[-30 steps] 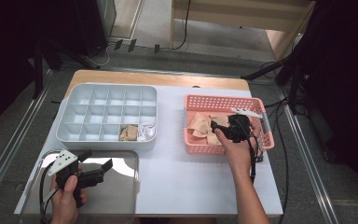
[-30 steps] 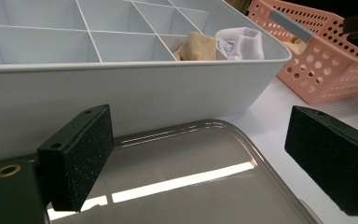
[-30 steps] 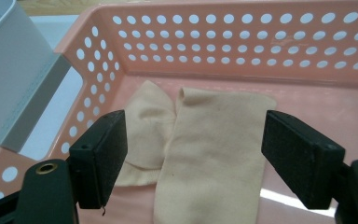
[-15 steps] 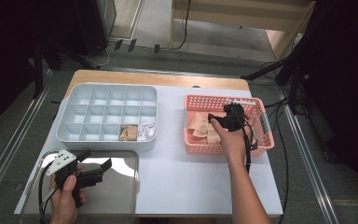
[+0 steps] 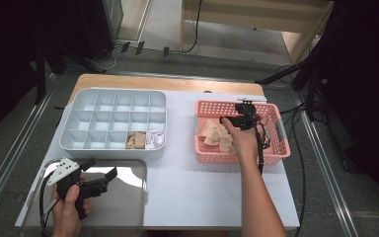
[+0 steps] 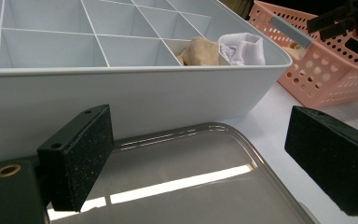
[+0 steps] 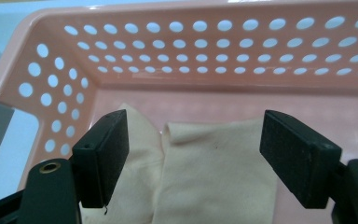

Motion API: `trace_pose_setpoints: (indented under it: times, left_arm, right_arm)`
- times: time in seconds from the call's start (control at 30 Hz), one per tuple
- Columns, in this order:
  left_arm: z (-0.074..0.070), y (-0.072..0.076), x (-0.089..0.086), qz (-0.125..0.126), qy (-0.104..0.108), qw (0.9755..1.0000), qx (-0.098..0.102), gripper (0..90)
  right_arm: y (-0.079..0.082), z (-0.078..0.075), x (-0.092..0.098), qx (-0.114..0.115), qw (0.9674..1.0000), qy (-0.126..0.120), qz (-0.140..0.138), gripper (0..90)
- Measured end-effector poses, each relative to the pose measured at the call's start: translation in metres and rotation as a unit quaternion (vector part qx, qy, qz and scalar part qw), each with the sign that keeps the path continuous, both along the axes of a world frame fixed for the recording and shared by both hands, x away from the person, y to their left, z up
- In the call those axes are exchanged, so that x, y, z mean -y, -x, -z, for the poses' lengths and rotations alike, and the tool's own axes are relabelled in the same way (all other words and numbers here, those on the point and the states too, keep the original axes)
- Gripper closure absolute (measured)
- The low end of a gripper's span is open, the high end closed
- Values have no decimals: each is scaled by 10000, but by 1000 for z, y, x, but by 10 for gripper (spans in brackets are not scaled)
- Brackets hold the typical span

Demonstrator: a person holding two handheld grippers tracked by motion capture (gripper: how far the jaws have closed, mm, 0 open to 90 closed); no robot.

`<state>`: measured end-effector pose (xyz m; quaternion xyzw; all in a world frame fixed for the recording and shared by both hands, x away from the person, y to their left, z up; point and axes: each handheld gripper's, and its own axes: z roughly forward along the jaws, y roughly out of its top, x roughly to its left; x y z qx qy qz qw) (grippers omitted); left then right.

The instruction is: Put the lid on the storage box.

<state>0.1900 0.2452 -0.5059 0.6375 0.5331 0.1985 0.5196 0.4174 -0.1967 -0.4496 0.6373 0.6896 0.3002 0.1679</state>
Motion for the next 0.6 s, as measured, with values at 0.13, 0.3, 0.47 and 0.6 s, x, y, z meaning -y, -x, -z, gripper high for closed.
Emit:
trace_pose_setpoints:
  times: [0.13, 0.3, 0.47, 0.6]
  left_arm:
    - [0, 0, 0, 7, -13, 10000, -1, 85]
    - [1, 0, 0, 4, -27, 10000, -14, 85]
    - [1, 0, 1, 3, -37, 10000, -20, 85]
    - [1, 0, 0, 9, -41, 10000, -16, 85]
  right_arm:
    - [-5, 5, 2, -99, 9999, 31, 83, 236]
    - [-12, 11, 3, -276, 9995, -6, 126, 234]
    - [-21, 17, 4, -528, 9985, -38, 171, 198]
    - [-28, 25, 5, -838, 9961, 44, 265, 182]
